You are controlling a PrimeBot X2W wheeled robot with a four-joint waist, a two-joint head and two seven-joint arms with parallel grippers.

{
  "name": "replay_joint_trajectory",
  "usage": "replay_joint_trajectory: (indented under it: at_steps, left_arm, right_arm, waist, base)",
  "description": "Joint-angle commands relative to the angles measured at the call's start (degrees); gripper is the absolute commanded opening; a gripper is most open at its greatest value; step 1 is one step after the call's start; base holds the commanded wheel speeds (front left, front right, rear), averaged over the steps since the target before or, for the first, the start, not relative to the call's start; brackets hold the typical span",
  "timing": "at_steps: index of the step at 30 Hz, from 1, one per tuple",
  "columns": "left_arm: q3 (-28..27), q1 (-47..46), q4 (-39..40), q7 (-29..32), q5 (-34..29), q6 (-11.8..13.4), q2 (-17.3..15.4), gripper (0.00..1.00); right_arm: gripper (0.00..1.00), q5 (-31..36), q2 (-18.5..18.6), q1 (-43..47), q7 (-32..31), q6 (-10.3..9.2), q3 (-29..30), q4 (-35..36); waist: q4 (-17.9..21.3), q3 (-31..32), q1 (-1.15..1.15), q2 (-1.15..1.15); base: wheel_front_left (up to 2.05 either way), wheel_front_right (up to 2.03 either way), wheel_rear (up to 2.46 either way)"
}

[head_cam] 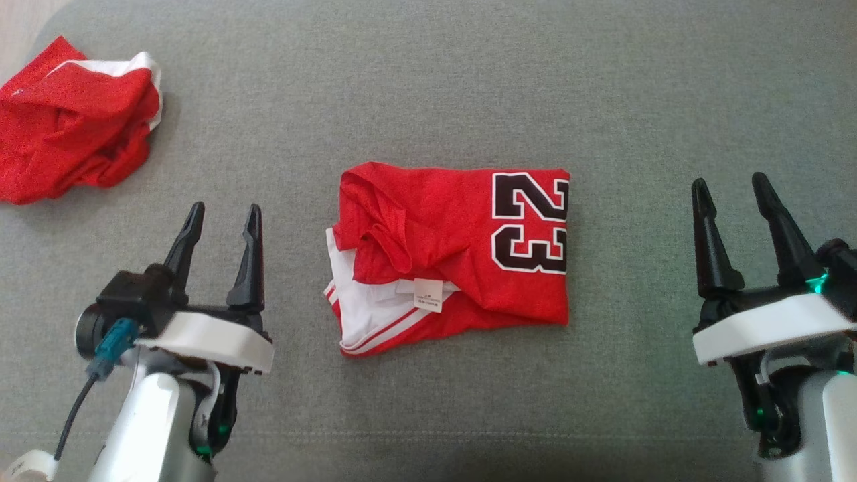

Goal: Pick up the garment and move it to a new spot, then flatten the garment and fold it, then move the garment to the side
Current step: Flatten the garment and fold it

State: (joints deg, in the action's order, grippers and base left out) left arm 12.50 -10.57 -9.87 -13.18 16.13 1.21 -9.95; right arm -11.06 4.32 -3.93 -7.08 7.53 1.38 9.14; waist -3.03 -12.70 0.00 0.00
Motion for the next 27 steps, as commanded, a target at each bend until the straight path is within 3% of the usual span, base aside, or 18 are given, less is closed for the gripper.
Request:
replay_joint_trajectory:
  at_steps: [1, 4, 5, 6, 7, 13, 19, 27]
  left_arm:
    - [-1.7, -0.9, 1.9, 0.1, -0.1, 0.3, -1.5, 1.00]
    - [-1.5, -1.0, 2.0, 0.1, 0.0, 0.4, -1.6, 1.00]
    - [-1.4, -1.2, 2.0, 0.1, 0.0, 0.4, -1.6, 1.00]
    - [-1.3, -1.3, 2.0, 0.1, 0.0, 0.3, -1.6, 1.00]
    - [-1.3, -1.5, 2.1, 0.1, 0.1, 0.3, -1.6, 1.00]
    - [-0.8, -2.9, 2.0, -0.1, 0.2, 0.0, -1.5, 1.00]
    - [0.0, -4.3, 1.5, -0.5, 0.4, -0.3, -0.8, 1.00]
    - [0.6, -5.5, 0.4, -1.2, 0.6, -0.7, 0.1, 1.00]
  right_arm:
    - [1.00, 0.4, -0.1, -0.7, -0.1, -0.04, -1.0, 2.3]
    - [1.00, 0.6, -0.1, -1.0, -0.2, -0.04, -1.2, 2.1]
    - [0.43, 0.6, -0.1, -1.2, -0.3, -0.04, -1.5, 1.8]
    - [0.13, 0.6, 0.1, -1.5, -0.4, -0.04, -1.8, 1.5]
    - [0.00, 0.5, 0.1, -1.9, -0.4, -0.04, -2.3, 1.1]
    - [0.00, -1.1, 0.5, -6.6, 0.3, -0.04, -9.4, -5.3]
    - [0.00, -4.3, 0.0, -12.5, 2.5, -0.04, -19.8, -17.3]
    - [0.00, -8.0, -0.3, -18.2, 6.2, -0.04, -27.5, -31.6]
  waist:
    - [-0.1, 0.0, 0.00, 0.00]
    - [-0.4, -0.2, 0.00, 0.00]
    - [-0.6, -0.3, 0.00, 0.00]
    - [-0.8, -0.5, 0.00, 0.00]
    - [-1.0, -0.7, 0.00, 0.00]
    - [-2.6, -2.4, 0.00, 0.00]
    - [-4.9, -3.9, 0.00, 0.00]
    - [-7.1, -5.3, 0.00, 0.00]
  base:
    - [0.00, 0.00, 0.00]
    - [0.00, 0.00, 0.00]
    - [0.00, 0.00, 0.00]
    - [0.00, 0.00, 0.00]
    - [0.00, 0.00, 0.00]
    - [0.00, 0.00, 0.00]
    - [0.00, 0.00, 0.00]
    - [0.00, 0.00, 0.00]
